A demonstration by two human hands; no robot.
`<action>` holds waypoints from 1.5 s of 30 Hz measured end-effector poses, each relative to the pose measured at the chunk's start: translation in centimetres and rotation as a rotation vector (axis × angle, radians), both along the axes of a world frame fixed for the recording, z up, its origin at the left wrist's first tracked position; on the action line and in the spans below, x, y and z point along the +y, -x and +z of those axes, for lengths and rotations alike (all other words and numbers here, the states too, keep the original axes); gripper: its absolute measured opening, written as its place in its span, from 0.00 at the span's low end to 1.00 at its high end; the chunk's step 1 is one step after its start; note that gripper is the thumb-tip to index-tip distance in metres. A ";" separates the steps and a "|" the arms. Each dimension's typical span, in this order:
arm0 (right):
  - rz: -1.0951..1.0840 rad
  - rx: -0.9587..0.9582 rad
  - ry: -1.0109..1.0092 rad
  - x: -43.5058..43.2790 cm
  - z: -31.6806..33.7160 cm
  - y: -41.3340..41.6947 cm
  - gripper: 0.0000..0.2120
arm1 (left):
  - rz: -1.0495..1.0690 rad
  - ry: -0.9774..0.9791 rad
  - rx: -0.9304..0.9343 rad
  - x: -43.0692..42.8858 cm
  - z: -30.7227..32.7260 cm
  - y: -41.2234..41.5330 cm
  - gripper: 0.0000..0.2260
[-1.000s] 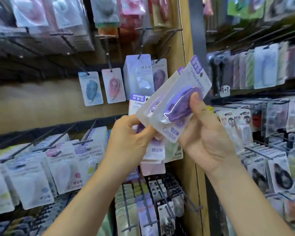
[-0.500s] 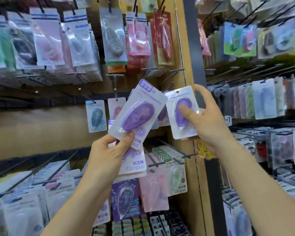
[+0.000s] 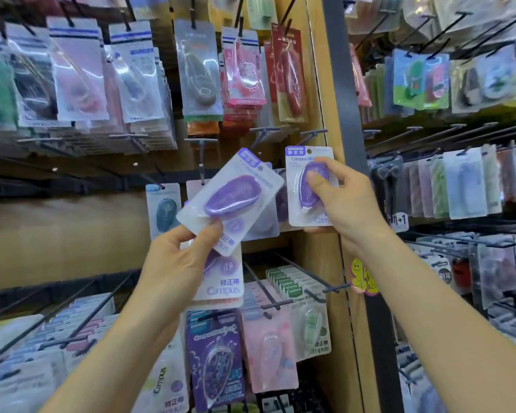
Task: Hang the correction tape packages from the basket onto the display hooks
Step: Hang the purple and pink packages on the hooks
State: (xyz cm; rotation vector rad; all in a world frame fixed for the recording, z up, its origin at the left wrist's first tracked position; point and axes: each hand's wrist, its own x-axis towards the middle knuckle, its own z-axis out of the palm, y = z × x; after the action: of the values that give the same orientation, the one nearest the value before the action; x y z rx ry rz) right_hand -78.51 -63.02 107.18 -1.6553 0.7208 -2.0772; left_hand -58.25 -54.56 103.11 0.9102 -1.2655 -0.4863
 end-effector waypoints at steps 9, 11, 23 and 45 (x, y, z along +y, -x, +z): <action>-0.278 0.262 -0.087 -0.1 0.5 0.2 0.17 | -0.009 0.055 -0.136 -0.5 1.9 -1.3 0.04; -0.423 0.417 -0.133 -0.6 0.7 -0.7 0.15 | -0.064 0.083 -0.132 -0.4 2.3 -1.1 0.04; -0.867 0.947 -0.305 -4.3 0.3 -3.7 0.32 | -0.105 0.059 -0.064 -1.3 1.5 -1.8 0.07; 0.333 -0.055 0.066 2.0 0.3 0.0 0.13 | -0.102 0.065 -0.037 -2.3 1.0 -0.8 0.07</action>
State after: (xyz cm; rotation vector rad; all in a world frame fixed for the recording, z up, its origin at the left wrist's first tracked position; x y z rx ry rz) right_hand -78.55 -60.97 107.51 -1.6185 0.3336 -1.9159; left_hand -57.40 -56.83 104.09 0.8062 -1.3586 -0.5077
